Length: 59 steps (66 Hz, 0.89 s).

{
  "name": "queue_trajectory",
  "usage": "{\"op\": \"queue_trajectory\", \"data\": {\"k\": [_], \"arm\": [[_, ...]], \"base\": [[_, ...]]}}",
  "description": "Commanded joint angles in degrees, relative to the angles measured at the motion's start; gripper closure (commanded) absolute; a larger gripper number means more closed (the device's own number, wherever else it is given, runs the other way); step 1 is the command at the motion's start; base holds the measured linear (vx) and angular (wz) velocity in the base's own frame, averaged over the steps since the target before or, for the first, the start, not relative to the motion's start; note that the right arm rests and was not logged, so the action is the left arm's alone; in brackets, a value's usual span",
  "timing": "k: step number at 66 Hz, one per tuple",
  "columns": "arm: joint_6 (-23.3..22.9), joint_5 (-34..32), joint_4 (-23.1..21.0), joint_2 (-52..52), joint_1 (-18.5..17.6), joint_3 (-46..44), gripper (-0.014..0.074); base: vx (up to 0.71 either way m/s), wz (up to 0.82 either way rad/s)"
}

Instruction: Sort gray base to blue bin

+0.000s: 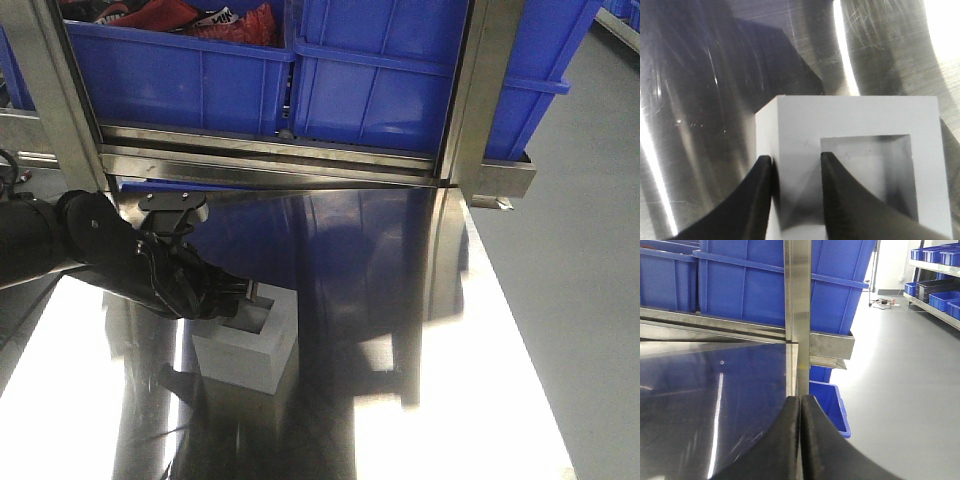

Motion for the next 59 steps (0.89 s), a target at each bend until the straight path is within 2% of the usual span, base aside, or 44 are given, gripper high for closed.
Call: {"op": "queue_trajectory", "data": {"k": [1,30,38,54,59], "arm": [[1.0,-1.9,0.4,-2.1,-0.1,-1.1,0.0602],[6.2,-5.6,0.8,-12.7,-0.1,-1.0,0.0603],[7.3,-8.4,0.7,-17.4,-0.1,1.0,0.0603],[11.6,-22.3,0.6,-28.6,-0.7,12.2,0.0603],[11.6,-27.0,0.3,-32.3,-0.7,15.8,0.0602]], "base": [[0.0,0.0],[0.0,0.0],[0.0,0.0],[0.0,0.0],[0.0,0.0]]}}
